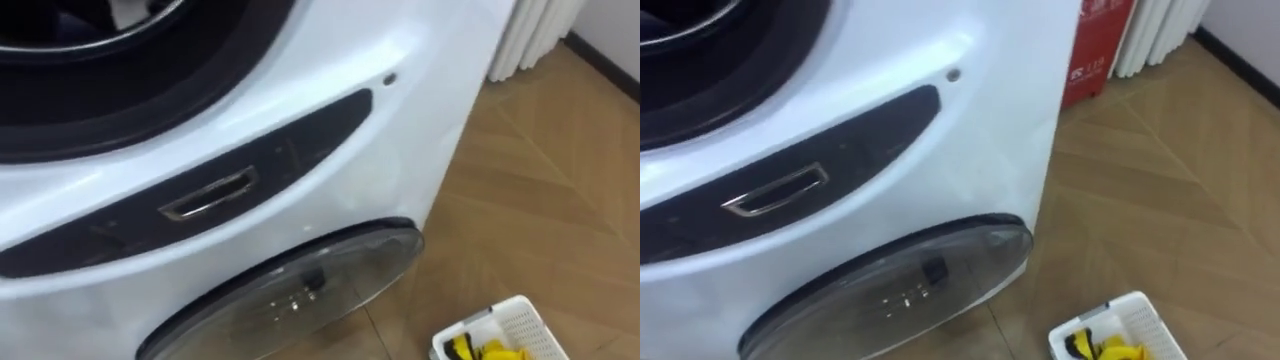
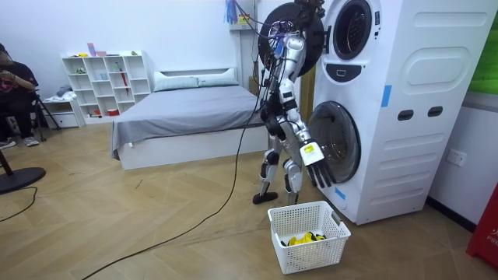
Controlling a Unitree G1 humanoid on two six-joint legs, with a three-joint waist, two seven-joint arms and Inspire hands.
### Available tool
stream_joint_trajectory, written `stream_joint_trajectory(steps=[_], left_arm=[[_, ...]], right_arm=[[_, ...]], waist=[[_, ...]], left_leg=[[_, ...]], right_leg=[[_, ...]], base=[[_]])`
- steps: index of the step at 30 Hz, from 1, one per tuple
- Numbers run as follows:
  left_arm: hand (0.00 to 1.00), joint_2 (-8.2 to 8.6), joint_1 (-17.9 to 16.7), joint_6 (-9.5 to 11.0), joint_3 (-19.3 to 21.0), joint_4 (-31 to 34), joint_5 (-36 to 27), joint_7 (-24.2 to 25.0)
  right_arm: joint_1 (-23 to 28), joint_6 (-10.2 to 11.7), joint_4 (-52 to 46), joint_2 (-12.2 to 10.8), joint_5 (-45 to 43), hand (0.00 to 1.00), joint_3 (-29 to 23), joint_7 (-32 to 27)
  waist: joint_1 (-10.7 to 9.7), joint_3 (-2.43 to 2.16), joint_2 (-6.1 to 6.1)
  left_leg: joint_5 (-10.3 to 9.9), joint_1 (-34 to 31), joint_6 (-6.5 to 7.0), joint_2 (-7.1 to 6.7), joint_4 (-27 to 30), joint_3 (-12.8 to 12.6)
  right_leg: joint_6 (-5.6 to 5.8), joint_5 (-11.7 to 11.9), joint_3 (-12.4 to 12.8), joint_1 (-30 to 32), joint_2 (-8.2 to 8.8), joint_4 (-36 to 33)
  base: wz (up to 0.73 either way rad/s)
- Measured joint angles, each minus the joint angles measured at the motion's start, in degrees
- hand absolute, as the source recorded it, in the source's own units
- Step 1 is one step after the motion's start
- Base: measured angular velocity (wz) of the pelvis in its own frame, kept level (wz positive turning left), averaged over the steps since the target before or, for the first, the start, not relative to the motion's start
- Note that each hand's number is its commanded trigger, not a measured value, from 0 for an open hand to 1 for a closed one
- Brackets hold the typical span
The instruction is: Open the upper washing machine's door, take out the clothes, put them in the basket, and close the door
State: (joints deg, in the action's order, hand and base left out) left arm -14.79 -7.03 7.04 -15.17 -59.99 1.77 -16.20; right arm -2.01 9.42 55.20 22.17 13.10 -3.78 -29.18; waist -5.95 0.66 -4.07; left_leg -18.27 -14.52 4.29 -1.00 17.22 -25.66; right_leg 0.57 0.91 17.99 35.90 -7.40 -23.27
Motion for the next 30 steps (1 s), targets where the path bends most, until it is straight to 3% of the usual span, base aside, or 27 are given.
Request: stream_joint_trajectory(steps=[6,11,14,16,17,22,30], left_arm=[[0.0,0.57,-0.37,0.06,1.44,-1.88,0.11,0.73],[0.0,1.69,-2.22,-0.19,4.21,-1.9,0.24,0.59],[0.0,4.14,-2.71,-0.21,7.91,-2.2,0.53,0.71],[0.0,4.35,-2.77,-0.46,8.37,-2.51,0.55,1.1],[0.0,4.45,-2.75,-0.59,8.37,-2.83,0.51,1.52],[0.0,4.58,-2.96,-2.06,8.38,-4.27,0.71,3.29],[0.0,4.4,-4.37,-5.72,11.18,-4.31,6.5,4.72]], right_arm=[[3.66,0.32,0.85,-2.76,-0.16,0.0,7.07,5.85],[5.36,-0.87,3.29,-8.16,0.14,0.0,11.81,13.06],[5.12,-1.71,6.28,-10.2,-0.07,0.0,11.8,18.28],[5.45,-2.69,7.83,-11.43,0.17,0.0,11.89,20.16],[5.94,-3.46,7.97,-11.89,0.38,0.0,12.27,21.16],[6.16,-5.71,10.06,-12.8,1.01,0.0,12.67,23.77],[6.65,-6.61,11.64,-12.73,0.28,0.0,12.62,26.84]], waist=[[1.39,-0.12,1.04],[2.95,-0.56,2.29],[4.06,-0.38,2.78],[4.79,-0.02,3.36],[5.11,-0.14,3.68],[5.29,-0.32,4.3],[6.41,-0.09,4.29]], left_leg=[[0.62,6.97,-1.31,1.37,-3.17,4.32],[1.47,13.43,-2.77,2.94,-6.92,7.74],[1.81,15.84,-3.26,3.6,-7.41,9.03],[1.92,17.65,-3.45,3.93,-7.5,10.49],[1.93,18.44,-3.51,4.14,-7.55,11.43],[2.0,20.08,-3.63,4.25,-7.36,14.18],[1.57,22.1,-3.72,4.14,-7.92,16.41]], right_leg=[[-1.49,-0.08,-4.89,-8.88,0.12,4.96],[-3.09,-0.74,-8.69,-16.1,-0.55,8.87],[-3.71,-1.19,-9.61,-19.03,-0.55,9.8],[-4.16,-1.9,-10.59,-21.1,-0.61,9.87],[-4.38,-2.2,-11.23,-22.22,-0.61,10.06],[-4.47,-3.22,-13.71,-25.04,-0.16,10.32],[-4.08,-3.47,-15.33,-27.84,0.44,10.5]], base=[[0.29],[0.28],[0.16],[0.29],[0.35],[0.34],[0.15]])
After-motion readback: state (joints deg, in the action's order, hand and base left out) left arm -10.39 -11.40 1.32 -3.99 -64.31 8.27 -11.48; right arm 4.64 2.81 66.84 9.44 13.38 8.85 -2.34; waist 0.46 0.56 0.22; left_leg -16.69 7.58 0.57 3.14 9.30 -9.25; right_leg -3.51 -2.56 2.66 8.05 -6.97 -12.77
